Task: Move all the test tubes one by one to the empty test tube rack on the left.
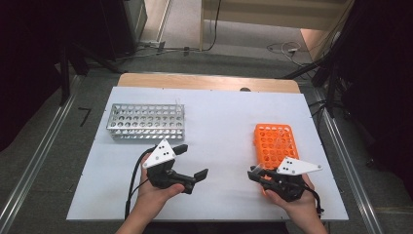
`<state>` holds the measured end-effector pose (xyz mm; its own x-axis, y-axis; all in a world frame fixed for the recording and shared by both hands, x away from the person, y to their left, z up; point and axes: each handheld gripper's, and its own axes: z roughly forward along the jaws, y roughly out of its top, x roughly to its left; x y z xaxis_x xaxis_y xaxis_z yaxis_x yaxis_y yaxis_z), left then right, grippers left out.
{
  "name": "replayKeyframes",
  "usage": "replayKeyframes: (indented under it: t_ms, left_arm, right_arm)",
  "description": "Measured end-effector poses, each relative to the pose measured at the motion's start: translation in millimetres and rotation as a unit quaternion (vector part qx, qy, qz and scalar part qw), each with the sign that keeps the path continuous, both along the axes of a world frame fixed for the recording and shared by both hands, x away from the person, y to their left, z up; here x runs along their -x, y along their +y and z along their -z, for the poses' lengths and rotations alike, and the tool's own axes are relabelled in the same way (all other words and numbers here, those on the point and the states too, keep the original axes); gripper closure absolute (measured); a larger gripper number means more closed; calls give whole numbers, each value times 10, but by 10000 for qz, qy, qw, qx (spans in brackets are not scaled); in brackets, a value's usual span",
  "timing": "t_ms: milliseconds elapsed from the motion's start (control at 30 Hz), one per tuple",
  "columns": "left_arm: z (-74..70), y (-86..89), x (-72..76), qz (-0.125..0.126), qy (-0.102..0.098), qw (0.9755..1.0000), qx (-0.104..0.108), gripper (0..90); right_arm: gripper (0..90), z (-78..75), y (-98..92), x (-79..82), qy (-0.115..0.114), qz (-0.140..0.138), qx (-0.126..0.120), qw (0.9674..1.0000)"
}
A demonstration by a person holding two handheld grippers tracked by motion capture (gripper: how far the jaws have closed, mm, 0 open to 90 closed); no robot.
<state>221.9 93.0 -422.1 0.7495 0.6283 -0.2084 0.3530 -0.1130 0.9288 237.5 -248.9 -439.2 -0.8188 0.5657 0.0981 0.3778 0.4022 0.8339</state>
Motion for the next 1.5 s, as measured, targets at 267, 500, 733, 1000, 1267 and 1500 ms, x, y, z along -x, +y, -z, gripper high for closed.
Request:
replayKeyframes:
  t_ms: [267,500,733,1000,1267,1500]
  left_arm:
    - [12,-185,30,155,52,9999,-37,152]
    - [47,-382,73,451,60,9989,-89,309]
    - [96,-564,120,732,62,9972,-159,453]
    - [115,-715,163,966,-38,9951,-183,602]
    - [128,-767,175,1004,-94,9945,-280,721]
    - [120,-751,181,943,-220,9947,-345,753]
  right_arm:
    - [737,36,236,45,51,-291,34,9996]
    - [737,63,398,82,82,-476,95,9988]
    - [737,80,493,126,99,-622,147,9979]
    - [737,85,562,168,110,-781,192,9967]
    - [737,87,592,195,145,-892,170,9958]
    - [736,92,592,194,167,-907,114,9957]
